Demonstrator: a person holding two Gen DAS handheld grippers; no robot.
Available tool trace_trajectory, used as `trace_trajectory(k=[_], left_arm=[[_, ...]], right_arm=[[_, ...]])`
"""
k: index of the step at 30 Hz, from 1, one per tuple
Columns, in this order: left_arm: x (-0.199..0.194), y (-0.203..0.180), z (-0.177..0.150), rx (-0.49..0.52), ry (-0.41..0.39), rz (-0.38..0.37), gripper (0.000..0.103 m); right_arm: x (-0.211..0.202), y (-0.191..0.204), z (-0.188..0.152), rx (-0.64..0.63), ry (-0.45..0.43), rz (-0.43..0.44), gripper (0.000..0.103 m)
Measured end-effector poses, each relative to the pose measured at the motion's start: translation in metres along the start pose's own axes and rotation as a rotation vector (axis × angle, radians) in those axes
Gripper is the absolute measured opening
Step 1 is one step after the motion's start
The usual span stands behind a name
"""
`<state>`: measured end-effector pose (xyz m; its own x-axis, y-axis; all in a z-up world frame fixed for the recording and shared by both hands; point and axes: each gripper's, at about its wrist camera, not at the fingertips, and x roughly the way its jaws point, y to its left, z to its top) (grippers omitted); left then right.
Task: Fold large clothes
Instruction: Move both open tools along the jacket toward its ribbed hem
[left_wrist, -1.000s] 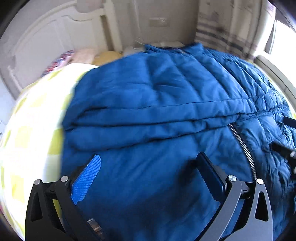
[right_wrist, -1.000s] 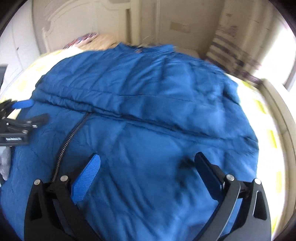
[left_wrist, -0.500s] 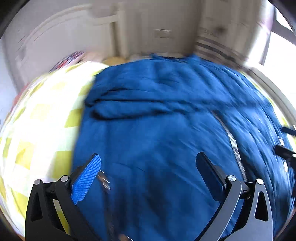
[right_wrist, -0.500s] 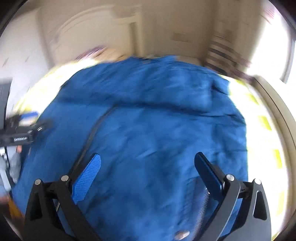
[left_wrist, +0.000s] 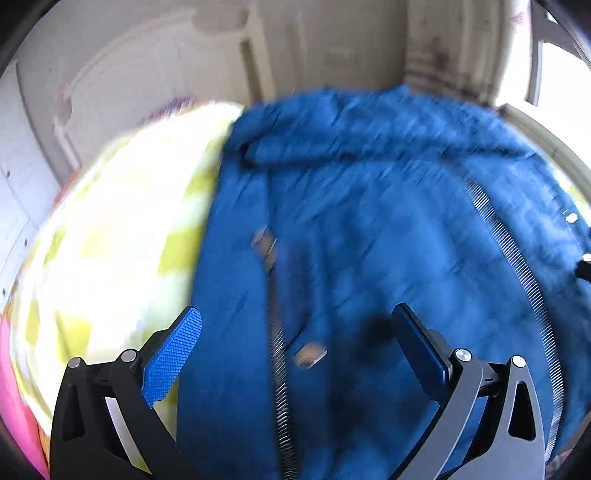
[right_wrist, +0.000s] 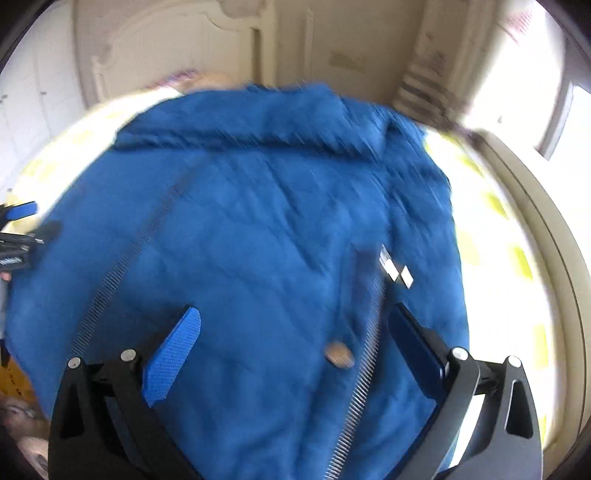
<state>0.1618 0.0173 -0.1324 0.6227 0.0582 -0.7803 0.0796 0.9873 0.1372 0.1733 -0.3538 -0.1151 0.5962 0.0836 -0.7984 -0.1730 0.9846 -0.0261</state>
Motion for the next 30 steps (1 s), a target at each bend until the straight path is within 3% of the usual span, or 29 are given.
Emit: trace_trajectory(k=[1,3,7,10,12,14,15,18,25,28,30], left_arm=[[0.005,0.005,-0.005,-0.019,0.014,-0.033,0.099],[0.007,0.019,-0.006,-0.077,0.013,-0.091,0.099],[-0.011,0.008,-0.01,-0.058,-0.03,-0.016,0.098],[-0.04,-0.004,-0.021,-0.051,-0.096,-0.121,0.098],[-0.057,-0.023,-0.035,0.009,-0.144,-0.165,0.098],[-0.05,-0.049,-0.047,0.121,-0.122,-0.146,0.099],[-0.04,-0.057,-0.05,0.15,-0.096,-0.119,0.099],[-0.03,-0.054,-0.056,0.122,-0.142,-0.138,0.099],[-0.03,-0.055,-0.056,0.129,-0.139,-0.142,0.099],[-0.029,-0.055,-0.055,0.129,-0.138,-0.141,0.099],[-0.029,-0.055,-0.056,0.128,-0.139,-0.142,0.099]], right_arm=[[0.006,-0.003,-0.008,0.015,0.012,0.019,0.101],[0.001,-0.008,-0.019,0.046,-0.045,0.061,0.101],[-0.016,0.003,-0.02,0.034,-0.035,-0.004,0.1],[-0.036,0.022,-0.022,-0.01,-0.104,0.044,0.1],[-0.041,0.039,-0.027,-0.05,-0.116,0.081,0.1],[-0.031,0.059,-0.036,-0.122,-0.084,0.12,0.1],[-0.022,0.065,-0.043,-0.141,-0.074,0.098,0.101],[-0.022,0.058,-0.049,-0.113,-0.128,0.133,0.101],[-0.021,0.065,-0.047,-0.132,-0.115,0.142,0.101],[-0.026,0.063,-0.037,-0.107,-0.098,0.109,0.1],[-0.039,0.057,-0.035,-0.087,-0.145,0.091,0.1]])
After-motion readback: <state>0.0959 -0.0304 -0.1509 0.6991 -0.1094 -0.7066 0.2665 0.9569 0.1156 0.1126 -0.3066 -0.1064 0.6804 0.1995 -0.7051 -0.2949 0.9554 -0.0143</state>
